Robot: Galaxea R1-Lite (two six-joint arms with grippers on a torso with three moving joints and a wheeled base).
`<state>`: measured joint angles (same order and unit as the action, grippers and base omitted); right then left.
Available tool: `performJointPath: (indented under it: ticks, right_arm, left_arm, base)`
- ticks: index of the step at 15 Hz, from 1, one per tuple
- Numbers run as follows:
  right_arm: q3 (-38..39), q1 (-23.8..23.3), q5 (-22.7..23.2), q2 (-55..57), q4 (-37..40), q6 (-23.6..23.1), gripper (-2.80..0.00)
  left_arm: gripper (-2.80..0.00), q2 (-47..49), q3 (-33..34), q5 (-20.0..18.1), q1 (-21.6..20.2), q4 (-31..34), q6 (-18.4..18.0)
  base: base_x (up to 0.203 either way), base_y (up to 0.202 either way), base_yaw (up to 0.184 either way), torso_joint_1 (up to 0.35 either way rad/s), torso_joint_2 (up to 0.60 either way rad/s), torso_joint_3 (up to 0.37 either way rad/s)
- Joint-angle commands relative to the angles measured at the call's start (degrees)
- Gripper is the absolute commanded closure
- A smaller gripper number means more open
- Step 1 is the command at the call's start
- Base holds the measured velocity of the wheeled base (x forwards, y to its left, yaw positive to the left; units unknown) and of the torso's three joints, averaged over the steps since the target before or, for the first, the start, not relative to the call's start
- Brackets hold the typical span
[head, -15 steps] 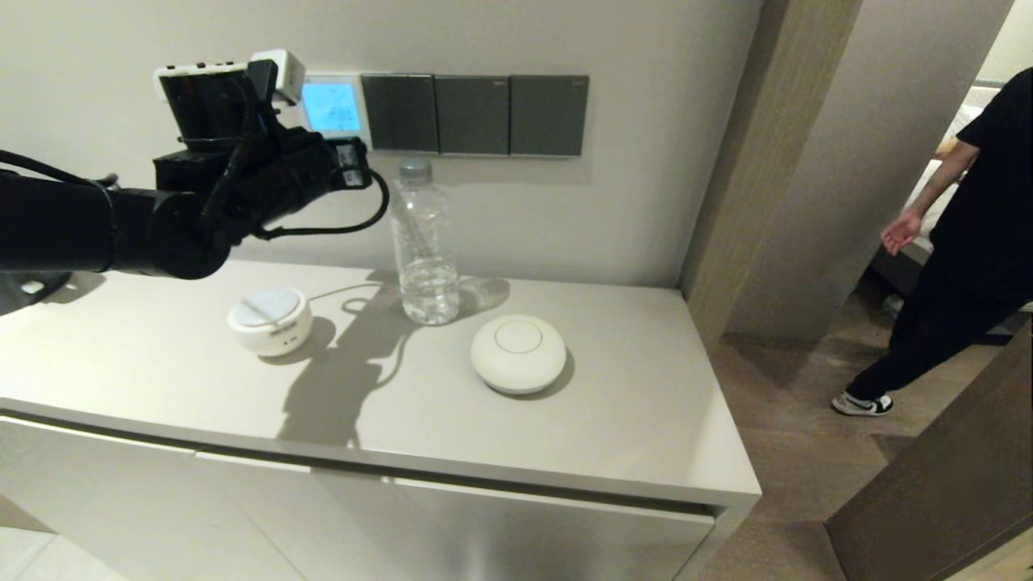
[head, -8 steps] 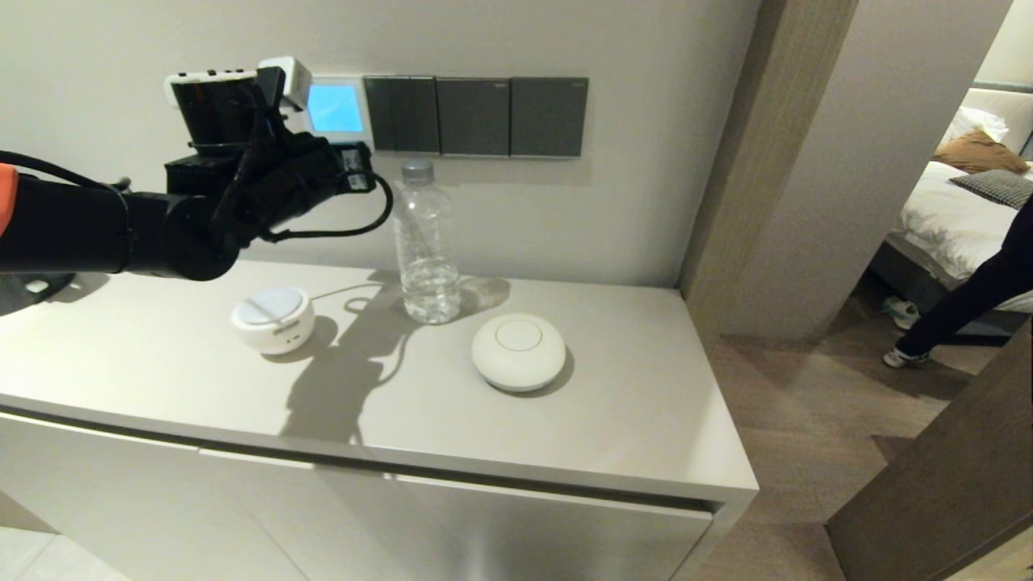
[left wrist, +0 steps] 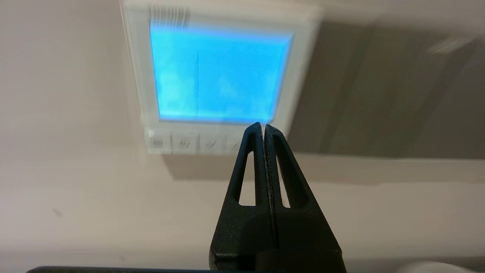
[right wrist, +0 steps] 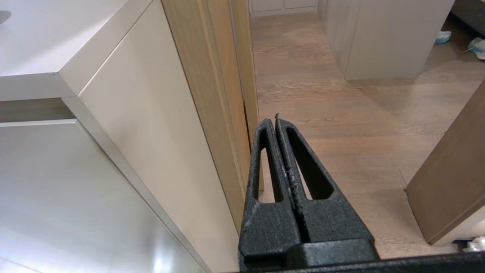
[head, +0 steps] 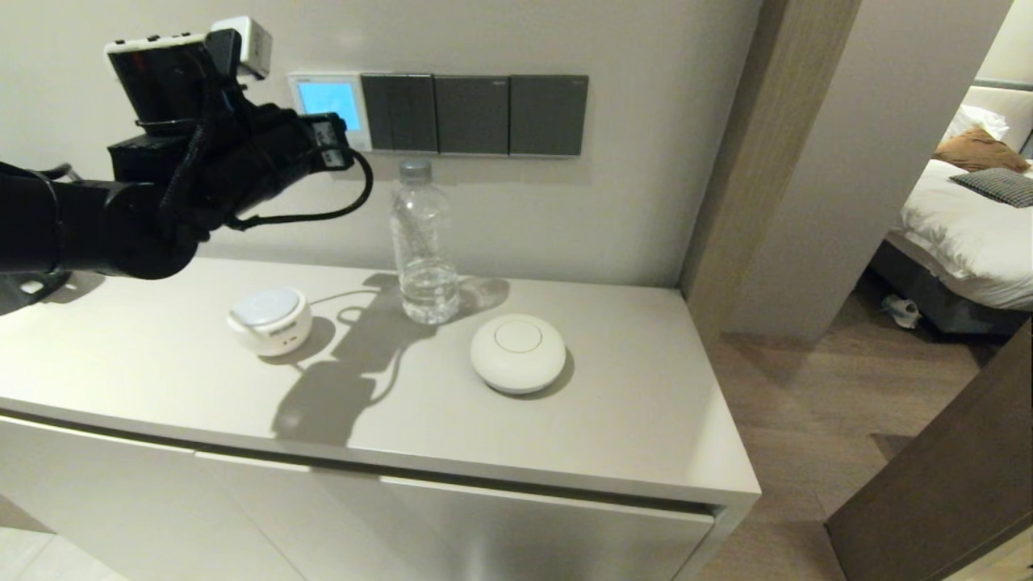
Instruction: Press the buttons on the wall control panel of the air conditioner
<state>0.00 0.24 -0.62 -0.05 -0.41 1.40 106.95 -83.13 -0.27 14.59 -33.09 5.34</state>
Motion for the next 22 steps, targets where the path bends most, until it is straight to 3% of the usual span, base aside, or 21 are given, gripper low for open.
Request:
performJointPath:
  ticks: [1, 8, 14, 22]
  right_arm:
    - [0.2, 0.0, 0.0, 0.0, 0.0, 0.0, 0.00]
    - [0.2, 0.0, 0.0, 0.0, 0.0, 0.0, 0.00]
    - [0.2, 0.0, 0.0, 0.0, 0.0, 0.0, 0.00]
    - [0.2, 0.0, 0.0, 0.0, 0.0, 0.0, 0.00]
  left_arm:
    - [0.00, -5.9, 2.2, 0.0, 0.7, -0.4, 0.0]
    - [0.00, -16.7, 6.6, 0.1, 1.8, 0.9, -0.1]
    - [0.00, -29.4, 9.5, 0.3, 2.3, 11.6, -0.3]
    - [0.00, -37.2, 14.7, 1.8, 1.9, 13.2, -3.4]
  base:
    - [0.000, 0.000, 0.000, 0.000, 0.00, 0.000]
    - [0.000, 0.000, 0.000, 0.000, 0.00, 0.000]
    - [0.000, 0.000, 0.000, 0.000, 0.00, 0.000]
    - [0.000, 0.000, 0.000, 0.000, 0.00, 0.000]
